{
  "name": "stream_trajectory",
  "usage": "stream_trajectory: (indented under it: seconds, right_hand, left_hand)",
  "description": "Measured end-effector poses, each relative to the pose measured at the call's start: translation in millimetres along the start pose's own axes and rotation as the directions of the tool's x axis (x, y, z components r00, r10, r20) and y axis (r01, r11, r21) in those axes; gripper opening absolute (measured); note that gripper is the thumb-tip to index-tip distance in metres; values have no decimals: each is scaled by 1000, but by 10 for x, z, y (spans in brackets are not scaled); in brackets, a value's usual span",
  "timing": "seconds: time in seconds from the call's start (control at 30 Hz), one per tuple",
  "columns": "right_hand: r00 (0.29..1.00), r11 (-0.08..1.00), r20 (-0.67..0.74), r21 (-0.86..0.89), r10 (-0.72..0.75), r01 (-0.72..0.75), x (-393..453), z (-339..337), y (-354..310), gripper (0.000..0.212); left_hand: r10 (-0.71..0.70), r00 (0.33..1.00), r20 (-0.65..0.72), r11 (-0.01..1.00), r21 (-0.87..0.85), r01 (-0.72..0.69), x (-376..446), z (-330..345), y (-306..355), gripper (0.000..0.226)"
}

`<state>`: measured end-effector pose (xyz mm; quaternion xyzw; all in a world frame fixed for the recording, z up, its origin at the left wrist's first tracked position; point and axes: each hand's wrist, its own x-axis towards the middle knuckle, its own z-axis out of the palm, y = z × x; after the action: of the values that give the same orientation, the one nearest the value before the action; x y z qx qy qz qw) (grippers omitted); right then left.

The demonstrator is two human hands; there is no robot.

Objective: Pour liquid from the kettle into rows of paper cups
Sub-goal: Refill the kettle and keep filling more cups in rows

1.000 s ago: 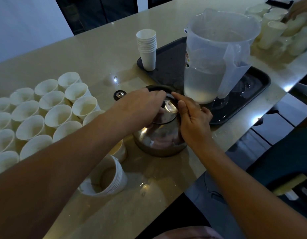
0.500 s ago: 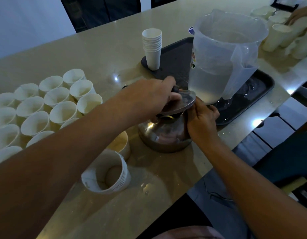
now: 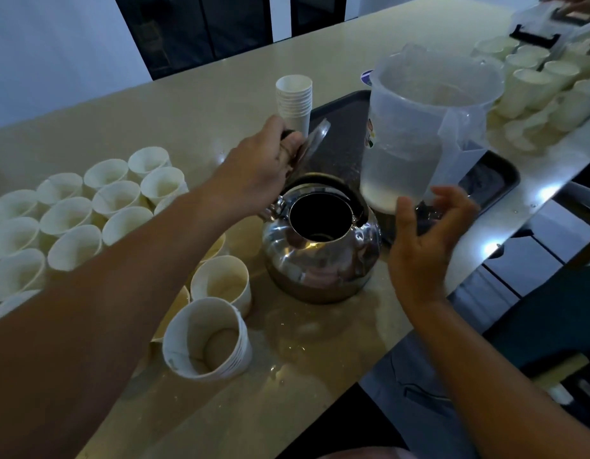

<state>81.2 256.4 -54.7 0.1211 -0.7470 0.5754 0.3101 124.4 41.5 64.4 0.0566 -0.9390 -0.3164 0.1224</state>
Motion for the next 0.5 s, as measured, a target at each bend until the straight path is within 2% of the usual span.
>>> stream_trajectory:
  seconds: [0.1,0.17,0.27,0.37,0.5]
  right_hand:
    - [974,986,-158,49,164,-158,188,6,-20,37]
    - [960,976,-179,88,214,-201,337,4,-66,50]
    - [972,966,-98,169,213,-195,568,35,-68,64]
    - [961,932,19,240,274,-271,716,79,-35,61]
    - [959,929,-32,260,282,-264,735,131,1,55]
  left_hand:
    - [66,996,54,993,-97,-60,23,159,-14,15]
    - [83,991,105,986,-150,-66,28,230,-8,17]
    - [52,980,190,995,-95,-35,37,266,-19,20]
    - [31,977,212,998,-56,-20,57,253,-40,21]
    - [-48,986,161,998,-37,54,113,210,-92,26]
